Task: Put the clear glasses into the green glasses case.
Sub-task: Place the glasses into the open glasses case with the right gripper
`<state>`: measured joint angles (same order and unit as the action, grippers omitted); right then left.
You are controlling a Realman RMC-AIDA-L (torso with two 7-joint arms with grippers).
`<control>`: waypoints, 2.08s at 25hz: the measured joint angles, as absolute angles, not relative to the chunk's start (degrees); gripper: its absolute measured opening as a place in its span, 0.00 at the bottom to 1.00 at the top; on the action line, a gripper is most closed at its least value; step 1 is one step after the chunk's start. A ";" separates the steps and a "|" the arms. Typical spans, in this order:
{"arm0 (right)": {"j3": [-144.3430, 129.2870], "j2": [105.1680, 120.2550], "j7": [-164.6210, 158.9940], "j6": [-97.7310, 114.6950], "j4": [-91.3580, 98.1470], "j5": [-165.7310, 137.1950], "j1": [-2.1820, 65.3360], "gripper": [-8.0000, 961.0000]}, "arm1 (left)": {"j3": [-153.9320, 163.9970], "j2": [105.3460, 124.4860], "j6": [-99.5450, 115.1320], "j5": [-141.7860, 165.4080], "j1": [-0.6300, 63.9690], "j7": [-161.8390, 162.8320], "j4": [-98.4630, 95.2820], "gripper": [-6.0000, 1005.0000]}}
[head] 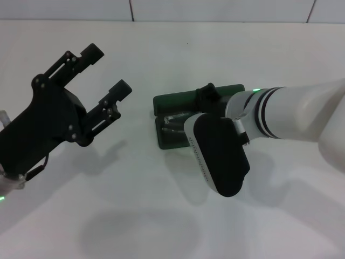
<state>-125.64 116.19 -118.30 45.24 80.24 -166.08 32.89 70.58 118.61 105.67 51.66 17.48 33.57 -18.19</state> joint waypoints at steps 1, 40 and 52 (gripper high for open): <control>-125.73 116.19 -118.30 45.15 80.24 -166.59 32.88 0.18 | 70.57 118.66 105.65 51.76 17.48 33.57 -18.19 0.68; -126.51 116.19 -118.91 44.83 82.59 -168.51 30.96 0.35 | 70.57 119.18 103.15 51.98 18.72 33.50 -17.49 0.68; -122.26 116.19 -119.00 47.46 85.56 -162.98 30.63 0.43 | 70.60 118.93 103.00 52.13 19.37 33.48 -17.49 0.68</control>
<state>-122.26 116.19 -119.00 47.46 85.56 -162.98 30.63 70.60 118.93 103.00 52.13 19.37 33.48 -17.49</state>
